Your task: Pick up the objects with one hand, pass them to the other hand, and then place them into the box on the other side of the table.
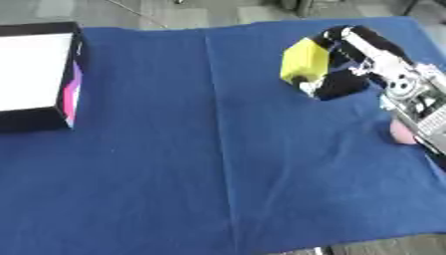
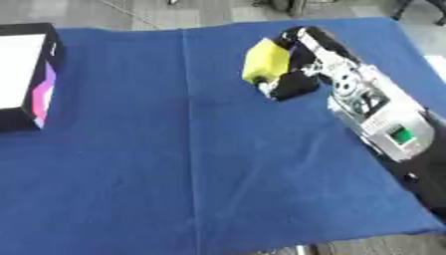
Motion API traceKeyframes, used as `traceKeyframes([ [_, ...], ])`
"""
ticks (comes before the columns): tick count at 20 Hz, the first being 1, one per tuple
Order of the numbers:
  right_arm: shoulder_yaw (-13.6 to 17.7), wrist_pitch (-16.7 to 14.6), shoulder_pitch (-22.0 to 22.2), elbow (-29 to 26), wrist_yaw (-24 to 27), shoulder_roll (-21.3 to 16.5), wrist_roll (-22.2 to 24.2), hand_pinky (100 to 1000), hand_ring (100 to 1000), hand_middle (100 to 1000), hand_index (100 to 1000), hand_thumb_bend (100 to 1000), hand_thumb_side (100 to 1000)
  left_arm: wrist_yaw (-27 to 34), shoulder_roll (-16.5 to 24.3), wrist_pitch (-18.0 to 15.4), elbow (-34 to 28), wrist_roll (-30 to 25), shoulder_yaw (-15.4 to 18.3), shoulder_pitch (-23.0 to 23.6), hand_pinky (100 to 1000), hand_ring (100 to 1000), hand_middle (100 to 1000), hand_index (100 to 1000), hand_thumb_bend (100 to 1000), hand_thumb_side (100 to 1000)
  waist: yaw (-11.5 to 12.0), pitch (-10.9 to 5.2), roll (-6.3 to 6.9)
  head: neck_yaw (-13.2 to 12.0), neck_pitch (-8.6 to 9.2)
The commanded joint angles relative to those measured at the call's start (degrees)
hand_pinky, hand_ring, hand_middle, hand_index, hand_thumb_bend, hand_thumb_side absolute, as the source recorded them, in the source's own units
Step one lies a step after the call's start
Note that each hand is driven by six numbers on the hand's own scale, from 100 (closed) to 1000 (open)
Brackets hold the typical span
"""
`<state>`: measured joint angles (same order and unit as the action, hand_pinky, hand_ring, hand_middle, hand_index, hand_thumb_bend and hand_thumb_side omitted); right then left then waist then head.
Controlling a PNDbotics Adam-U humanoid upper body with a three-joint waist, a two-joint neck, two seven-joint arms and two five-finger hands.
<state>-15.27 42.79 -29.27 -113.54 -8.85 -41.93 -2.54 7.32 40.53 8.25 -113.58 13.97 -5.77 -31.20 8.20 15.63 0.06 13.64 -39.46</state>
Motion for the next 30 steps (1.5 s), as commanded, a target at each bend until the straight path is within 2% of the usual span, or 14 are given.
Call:
traceKeyframes([
  [1, -2.21, 0.92, -1.68, -1.05, -0.44, 3.12, -5.27, 730, 573, 461, 529, 100, 100, -2.29, 6.56, 1.79, -1.01, -6.96, -1.28, -3.35, 813, 847, 836, 907, 836, 514, -0.14, -1.67, 0.34, -0.41, -0.48],
  [7, -8.08, 3.29, -3.83, -1.05, -4.78, 8.36, -13.45, 732, 571, 461, 528, 100, 100, -7.36, 11.06, 5.72, -1.01, -24.23, -5.40, -9.95, 839, 873, 850, 913, 810, 512, -0.52, -2.10, 0.71, -0.86, -1.05],
  [11, -11.04, 3.96, -5.37, -1.05, -8.63, 11.32, -16.91, 724, 568, 461, 528, 100, 100, -12.63, 11.71, 6.00, -1.01, -32.84, -9.48, -14.36, 843, 872, 849, 909, 775, 491, -0.53, -2.28, 0.81, -1.13, -1.56],
  [14, -12.42, 3.77, -6.00, -1.05, -8.44, 13.15, -18.95, 711, 561, 459, 527, 100, 100, -14.85, 11.59, 5.99, -1.01, -37.45, -12.68, -16.41, 848, 874, 851, 910, 749, 452, -0.47, -2.42, 0.86, -1.24, -1.84],
  [18, -14.31, 3.98, -6.65, -1.05, -6.34, 15.55, -24.51, 697, 558, 458, 527, 100, 100, -18.08, 11.27, 8.01, -1.01, -42.21, -17.19, -18.74, 863, 882, 865, 930, 703, 400, -0.25, -2.56, 1.01, -1.01, -2.00],
  [21, -16.54, 4.38, -7.17, -1.05, -4.01, 16.50, -27.72, 699, 560, 458, 528, 100, 100, -21.82, 10.33, 10.84, -1.01, -43.58, -20.44, -20.78, 872, 883, 867, 930, 671, 404, 0.22, -2.58, 1.22, -0.78, -1.99],
  [24, -18.33, 3.53, -7.70, -1.05, -3.02, 16.91, -28.60, 701, 561, 459, 528, 100, 100, -27.03, 9.04, 12.71, -1.01, -43.29, -23.46, -22.34, 886, 892, 880, 942, 666, 415, 0.47, -2.57, 1.30, -0.82, -1.85],
  [27, -19.42, 2.38, -7.96, -1.05, -3.56, 17.09, -28.65, 701, 560, 458, 527, 100, 100, -31.08, 8.08, 12.87, -1.01, -43.60, -25.96, -23.18, 886, 884, 865, 922, 713, 454, 0.68, -2.45, 1.38, -0.81, -1.88],
  [30, -19.77, 1.53, -8.09, -1.05, -4.56, 17.36, -29.09, 699, 559, 457, 526, 100, 100, -34.41, 7.57, 13.24, -1.01, -45.47, -27.63, -23.60, 884, 880, 860, 916, 715, 469, 0.69, -2.37, 1.39, -0.99, -1.88],
])
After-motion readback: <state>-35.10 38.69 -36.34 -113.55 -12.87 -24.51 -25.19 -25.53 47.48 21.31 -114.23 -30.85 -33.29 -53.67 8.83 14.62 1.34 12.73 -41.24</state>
